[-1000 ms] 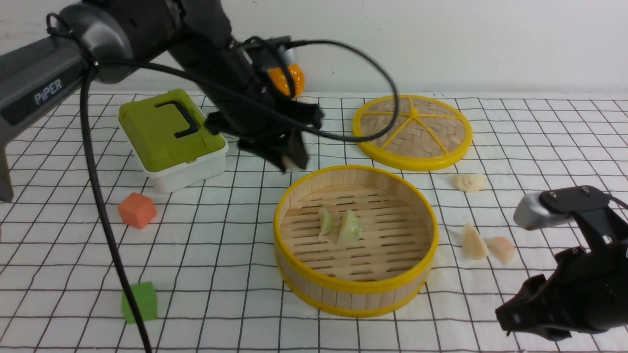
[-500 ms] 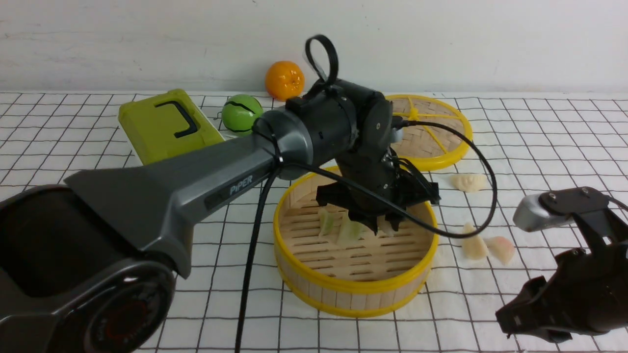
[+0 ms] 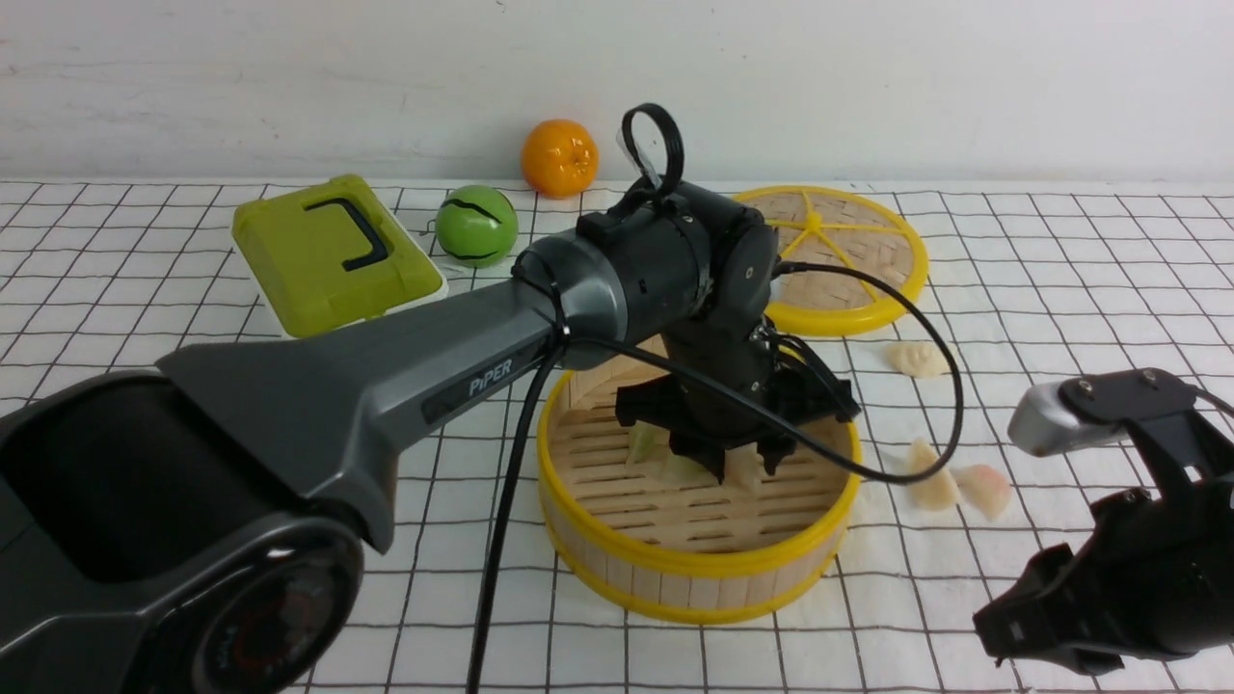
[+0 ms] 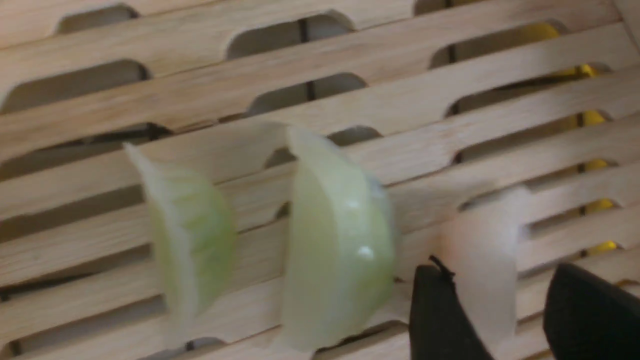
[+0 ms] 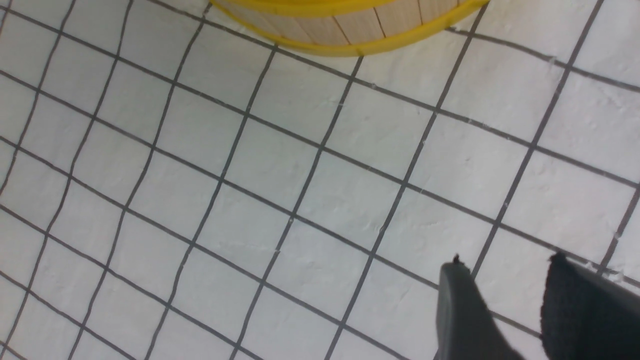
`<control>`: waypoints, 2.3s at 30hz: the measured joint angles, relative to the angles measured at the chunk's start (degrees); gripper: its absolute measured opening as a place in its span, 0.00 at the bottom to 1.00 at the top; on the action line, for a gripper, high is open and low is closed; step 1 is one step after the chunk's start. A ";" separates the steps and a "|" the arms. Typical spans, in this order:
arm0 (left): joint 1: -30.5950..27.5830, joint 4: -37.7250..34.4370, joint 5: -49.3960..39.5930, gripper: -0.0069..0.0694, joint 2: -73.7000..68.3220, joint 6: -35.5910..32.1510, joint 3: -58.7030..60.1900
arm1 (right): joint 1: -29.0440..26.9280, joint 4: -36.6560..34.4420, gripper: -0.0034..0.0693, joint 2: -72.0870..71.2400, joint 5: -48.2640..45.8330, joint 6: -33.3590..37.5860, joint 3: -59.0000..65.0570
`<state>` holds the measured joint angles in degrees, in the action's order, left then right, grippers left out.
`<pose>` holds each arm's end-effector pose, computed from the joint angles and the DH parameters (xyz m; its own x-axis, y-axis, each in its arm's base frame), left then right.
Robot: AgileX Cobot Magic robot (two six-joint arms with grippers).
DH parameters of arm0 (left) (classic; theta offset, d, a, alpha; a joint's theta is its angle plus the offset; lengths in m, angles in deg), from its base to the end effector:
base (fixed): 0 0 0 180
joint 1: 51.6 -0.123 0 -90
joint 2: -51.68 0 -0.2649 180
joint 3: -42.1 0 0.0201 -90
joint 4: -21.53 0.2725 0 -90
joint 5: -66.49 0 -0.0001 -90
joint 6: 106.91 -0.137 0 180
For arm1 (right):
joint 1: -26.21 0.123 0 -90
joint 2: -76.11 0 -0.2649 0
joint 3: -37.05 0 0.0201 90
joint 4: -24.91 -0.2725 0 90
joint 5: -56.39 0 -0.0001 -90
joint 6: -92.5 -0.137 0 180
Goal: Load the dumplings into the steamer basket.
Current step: Use the left arm to put the dumpling into the steamer, then use the right arm to grab a dumpling
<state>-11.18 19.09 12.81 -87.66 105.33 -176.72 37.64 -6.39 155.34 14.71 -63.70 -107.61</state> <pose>0.4020 -0.3486 0.1423 -0.9359 0.0690 -0.3454 0.1686 0.9488 -0.2673 0.2526 0.0994 0.1748 -0.8678 -0.1650 -0.4687 -0.3364 0.8894 0.3097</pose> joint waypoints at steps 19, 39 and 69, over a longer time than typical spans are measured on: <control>0.00 5.96 -6.75 0.50 1.55 -7.68 -12.67 | 0.00 -0.17 0.38 0.00 -0.94 0.00 0.00; 0.00 21.44 -6.41 0.07 52.32 -13.39 3.60 | -0.64 0.96 0.38 1.27 2.69 -2.11 -5.41; 0.00 46.39 2.84 0.07 84.00 13.46 62.70 | -5.13 12.45 0.56 44.71 2.19 -10.46 -40.68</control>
<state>-11.18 65.48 15.64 -3.66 118.78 -114.02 32.50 6.06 200.05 16.90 -74.16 -148.29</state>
